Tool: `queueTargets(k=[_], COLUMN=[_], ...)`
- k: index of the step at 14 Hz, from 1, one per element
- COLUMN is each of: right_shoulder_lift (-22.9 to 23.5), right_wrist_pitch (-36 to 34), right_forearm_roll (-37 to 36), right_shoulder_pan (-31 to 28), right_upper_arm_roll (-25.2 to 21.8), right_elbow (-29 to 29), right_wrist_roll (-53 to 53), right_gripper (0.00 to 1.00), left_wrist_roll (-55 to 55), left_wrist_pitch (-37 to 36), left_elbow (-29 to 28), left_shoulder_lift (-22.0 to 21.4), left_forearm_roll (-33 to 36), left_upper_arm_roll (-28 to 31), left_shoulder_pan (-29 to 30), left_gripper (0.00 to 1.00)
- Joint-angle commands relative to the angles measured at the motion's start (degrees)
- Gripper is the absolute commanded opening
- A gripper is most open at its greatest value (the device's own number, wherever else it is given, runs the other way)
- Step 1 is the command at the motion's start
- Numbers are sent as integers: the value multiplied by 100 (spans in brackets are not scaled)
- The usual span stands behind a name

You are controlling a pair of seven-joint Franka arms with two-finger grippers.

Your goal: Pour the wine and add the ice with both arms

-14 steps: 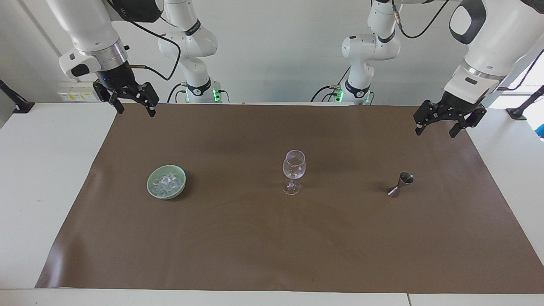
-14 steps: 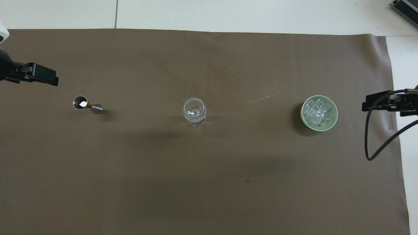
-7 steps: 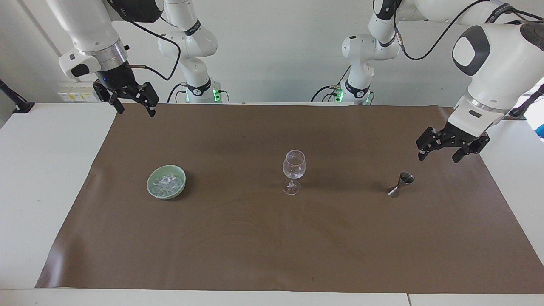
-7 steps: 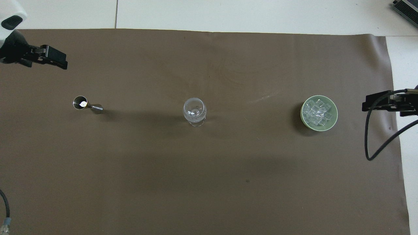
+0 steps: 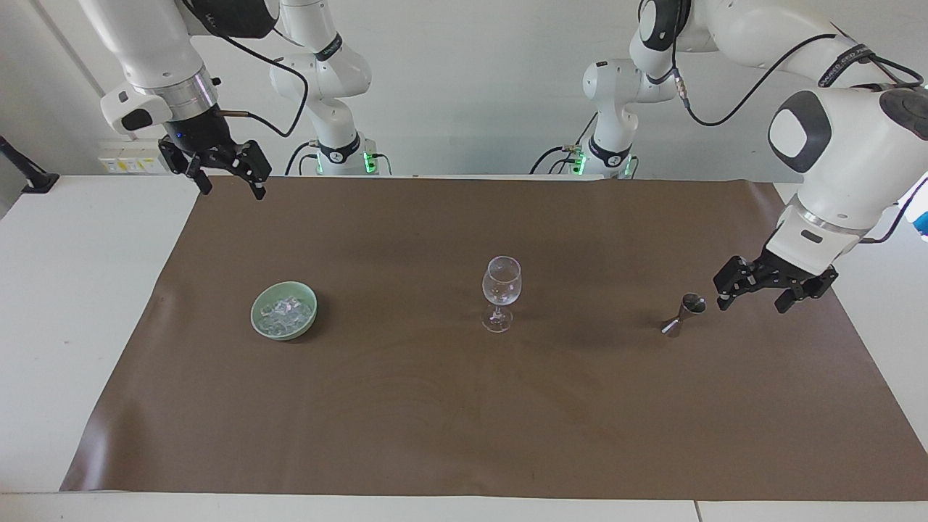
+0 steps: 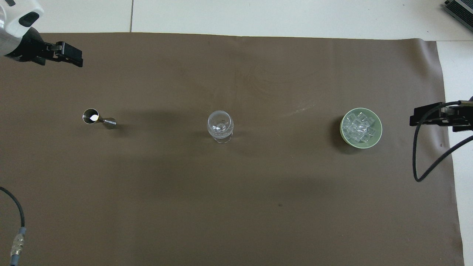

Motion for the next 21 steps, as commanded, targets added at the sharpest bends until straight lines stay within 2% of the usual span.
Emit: queueTargets(k=[1,9,14,18,21], right_shoulder_lift=[-134,-143,-134,-134,-134], right_wrist_pitch=[-11,-11,-11,-11,-11], right_forearm_roll=[151,151,151,151,151], right_shoulder_pan=[-46,-46,-46,-46,-46], right_upper_arm_roll=[17,17,17,17,17], right_elbow=[-146,-146,-146,-146,-146], right_wrist_roll=[-122,-122,-122,-122,-122], right_gripper=[100,100,100,100,100], left_wrist_roll=[20,-374,-1078,-1606,-1756], left_wrist_pitch=[303,358,481,384,393], left_elbow=[-28,-126,-687,-889,-1022], left_shoulder_lift=[83,241,136,136,119], left_forearm_roll=[23,-863,-1032,-1242,-1664], left_upper_arm_roll=[-40,-40,48,48,48], left_shoulder_pan=[75,602,664,839,1094], left_gripper=[100,100,100,100,100])
